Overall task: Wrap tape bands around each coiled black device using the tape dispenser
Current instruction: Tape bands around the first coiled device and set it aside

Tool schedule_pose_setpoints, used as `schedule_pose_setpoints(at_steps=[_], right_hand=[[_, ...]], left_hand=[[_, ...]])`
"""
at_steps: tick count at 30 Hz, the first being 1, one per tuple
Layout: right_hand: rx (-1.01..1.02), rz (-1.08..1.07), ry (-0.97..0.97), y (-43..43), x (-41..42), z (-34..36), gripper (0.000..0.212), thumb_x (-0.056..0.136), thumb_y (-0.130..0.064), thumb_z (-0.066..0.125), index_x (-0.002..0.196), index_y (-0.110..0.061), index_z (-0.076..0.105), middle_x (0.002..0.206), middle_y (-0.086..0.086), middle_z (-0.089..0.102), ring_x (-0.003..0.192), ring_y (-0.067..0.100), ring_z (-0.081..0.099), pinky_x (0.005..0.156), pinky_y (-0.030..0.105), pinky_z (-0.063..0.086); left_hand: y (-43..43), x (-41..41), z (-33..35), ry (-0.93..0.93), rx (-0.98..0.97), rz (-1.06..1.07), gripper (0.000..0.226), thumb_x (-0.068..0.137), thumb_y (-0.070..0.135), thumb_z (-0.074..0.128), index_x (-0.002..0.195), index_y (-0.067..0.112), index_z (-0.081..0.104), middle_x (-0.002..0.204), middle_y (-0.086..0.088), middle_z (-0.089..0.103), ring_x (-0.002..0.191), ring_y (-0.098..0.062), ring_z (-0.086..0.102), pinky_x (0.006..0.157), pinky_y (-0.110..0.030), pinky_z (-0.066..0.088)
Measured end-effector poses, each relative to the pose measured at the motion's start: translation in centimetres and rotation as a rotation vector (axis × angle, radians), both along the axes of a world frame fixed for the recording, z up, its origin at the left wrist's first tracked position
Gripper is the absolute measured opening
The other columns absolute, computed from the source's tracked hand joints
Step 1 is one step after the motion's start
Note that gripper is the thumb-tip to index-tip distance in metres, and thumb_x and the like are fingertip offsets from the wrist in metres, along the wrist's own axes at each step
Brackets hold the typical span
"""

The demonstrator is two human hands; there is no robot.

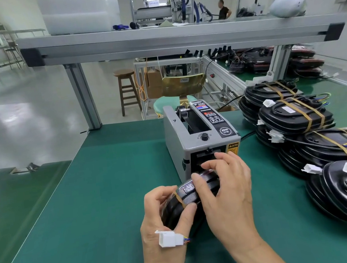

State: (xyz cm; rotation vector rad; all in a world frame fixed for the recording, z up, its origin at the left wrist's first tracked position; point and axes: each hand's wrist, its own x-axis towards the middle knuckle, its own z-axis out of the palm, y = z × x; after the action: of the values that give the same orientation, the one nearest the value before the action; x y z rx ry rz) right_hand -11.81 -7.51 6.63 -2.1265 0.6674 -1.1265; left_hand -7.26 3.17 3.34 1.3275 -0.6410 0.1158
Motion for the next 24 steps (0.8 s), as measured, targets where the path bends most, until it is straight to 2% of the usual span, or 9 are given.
schedule_pose_setpoints(at_steps=[3, 7, 11, 15, 20, 22, 24], right_hand=[[0.047, 0.034, -0.016, -0.4, 0.0, 0.2, 0.022, 0.087, -0.030, 0.072, 0.105, -0.020, 0.066, 0.131, -0.005, 0.053, 0.140, 0.013, 0.028, 0.115, 0.047, 0.028], [0.045, 0.116, 0.027, -0.2, -0.2, 0.4, 0.041, 0.075, -0.049, 0.073, 0.110, -0.028, 0.064, 0.137, -0.012, 0.048, 0.144, 0.003, 0.017, 0.119, 0.046, 0.021], [0.091, 0.157, 0.067, -0.8, -0.5, 0.5, 0.046, 0.071, -0.043, 0.083, 0.111, -0.032, 0.064, 0.140, -0.014, 0.045, 0.144, 0.001, 0.015, 0.120, 0.041, 0.020], [0.110, 0.140, 0.051, -0.7, -0.3, 0.6, 0.041, 0.075, -0.037, 0.080, 0.113, -0.032, 0.063, 0.139, -0.014, 0.045, 0.144, 0.001, 0.015, 0.120, 0.041, 0.022], [0.096, 0.128, 0.119, -0.4, 0.0, 0.4, 0.055, 0.068, -0.054, 0.078, 0.116, -0.039, 0.054, 0.144, -0.019, 0.036, 0.143, -0.008, 0.002, 0.121, 0.032, 0.011], [0.087, 0.128, 0.174, -0.4, 0.0, 0.6, 0.071, 0.059, -0.073, 0.065, 0.120, -0.041, 0.050, 0.145, -0.022, 0.029, 0.143, -0.008, -0.003, 0.121, 0.030, 0.008], [0.085, 0.121, 0.181, -0.6, -0.1, 0.8, 0.081, 0.052, -0.082, 0.053, 0.122, -0.041, 0.048, 0.145, -0.024, 0.027, 0.144, -0.007, -0.002, 0.121, 0.031, 0.011]], left_hand=[[0.0, 0.0, 0.0, 0.003, -0.014, -0.009, 0.041, 0.070, 0.031, 0.076, 0.106, 0.038, 0.057, 0.105, 0.008, 0.066, 0.097, -0.012, 0.067, 0.082, -0.014, 0.050], [0.1, 0.3, 0.0, 0.013, -0.033, -0.022, 0.046, 0.070, 0.022, 0.079, 0.104, 0.042, 0.056, 0.107, 0.006, 0.067, 0.097, -0.009, 0.068, 0.081, -0.013, 0.051], [0.1, 0.4, 0.0, 0.033, -0.011, -0.024, 0.046, 0.067, 0.031, 0.077, 0.105, 0.043, 0.055, 0.108, 0.005, 0.067, 0.100, -0.010, 0.066, 0.083, -0.014, 0.050], [0.1, 0.5, -0.2, 0.041, 0.008, -0.015, 0.046, 0.063, 0.034, 0.078, 0.103, 0.045, 0.056, 0.108, 0.005, 0.068, 0.100, -0.010, 0.067, 0.084, -0.014, 0.050], [0.1, 0.9, -0.6, 0.034, 0.024, -0.009, 0.050, 0.059, 0.036, 0.079, 0.104, 0.042, 0.057, 0.108, 0.003, 0.071, 0.099, -0.012, 0.069, 0.082, -0.013, 0.051], [0.1, 1.1, -0.6, 0.033, 0.041, -0.011, 0.053, 0.056, 0.037, 0.079, 0.104, 0.042, 0.058, 0.107, 0.003, 0.072, 0.097, -0.012, 0.070, 0.082, -0.012, 0.050], [0.1, 1.4, -0.5, 0.044, 0.054, -0.033, 0.055, 0.054, 0.038, 0.080, 0.104, 0.042, 0.059, 0.107, 0.004, 0.072, 0.094, -0.012, 0.071, 0.081, -0.012, 0.051]])
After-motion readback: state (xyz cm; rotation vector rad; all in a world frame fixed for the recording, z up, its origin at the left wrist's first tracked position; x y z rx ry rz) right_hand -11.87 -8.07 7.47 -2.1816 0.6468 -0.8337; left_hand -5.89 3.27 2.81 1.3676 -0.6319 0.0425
